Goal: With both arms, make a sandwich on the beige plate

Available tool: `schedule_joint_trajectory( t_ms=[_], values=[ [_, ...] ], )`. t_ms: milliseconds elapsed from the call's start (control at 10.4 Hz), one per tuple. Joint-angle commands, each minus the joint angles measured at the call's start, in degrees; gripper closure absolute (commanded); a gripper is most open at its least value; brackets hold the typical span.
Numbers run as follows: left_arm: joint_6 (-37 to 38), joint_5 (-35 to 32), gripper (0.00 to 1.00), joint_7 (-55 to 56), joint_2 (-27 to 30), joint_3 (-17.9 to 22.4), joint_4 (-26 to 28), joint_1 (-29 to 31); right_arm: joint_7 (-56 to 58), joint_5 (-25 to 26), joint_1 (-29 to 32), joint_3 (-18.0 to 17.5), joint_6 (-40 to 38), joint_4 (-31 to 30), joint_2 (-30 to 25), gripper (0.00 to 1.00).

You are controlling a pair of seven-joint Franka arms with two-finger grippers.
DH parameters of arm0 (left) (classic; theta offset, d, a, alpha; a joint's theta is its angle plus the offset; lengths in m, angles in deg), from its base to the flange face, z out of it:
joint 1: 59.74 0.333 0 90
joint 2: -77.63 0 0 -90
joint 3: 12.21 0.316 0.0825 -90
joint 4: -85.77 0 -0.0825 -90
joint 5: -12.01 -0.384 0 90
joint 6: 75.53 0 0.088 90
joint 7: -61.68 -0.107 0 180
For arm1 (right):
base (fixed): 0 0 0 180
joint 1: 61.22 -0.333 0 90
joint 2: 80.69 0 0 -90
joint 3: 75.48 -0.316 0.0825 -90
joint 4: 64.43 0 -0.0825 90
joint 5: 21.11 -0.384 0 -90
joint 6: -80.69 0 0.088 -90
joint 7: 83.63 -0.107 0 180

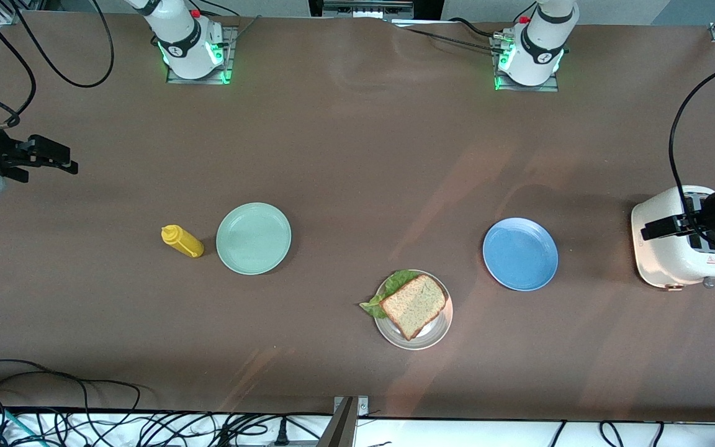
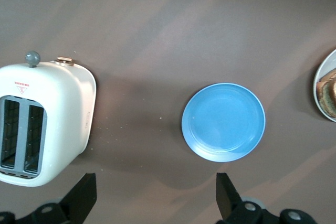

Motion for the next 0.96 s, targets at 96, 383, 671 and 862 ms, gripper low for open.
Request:
schedule_joint_trajectory(
  t_ms=[96, 383, 671, 862],
  values=[
    [2.06, 10.68, 0.0, -5.08, 2.39, 22.87, -2.1, -15.74, -3.54, 5.6, -0.5, -0.25, -2.07, -0.23, -1.21, 0.0],
    [2.06, 11.76, 0.0, -8.78, 4.77, 24.7, 0.44, -16.49, -2.93, 5.62, -0.41, -0.08, -2.08, 0.56, -1.04, 0.0],
    [1.19, 10.54, 0.02, -9.05, 8.64, 16.23, 5.63, -10.73, -3.37, 5.61, -0.32, -0.17, -2.08, 0.83, -0.6, 0.0],
    [0.66, 8.95, 0.02, -9.05, 10.3, 15.03, 8.08, -10.6, -3.11, 5.27, 0.02, 0.01, -2.08, 2.05, -0.51, 0.0]
  ],
)
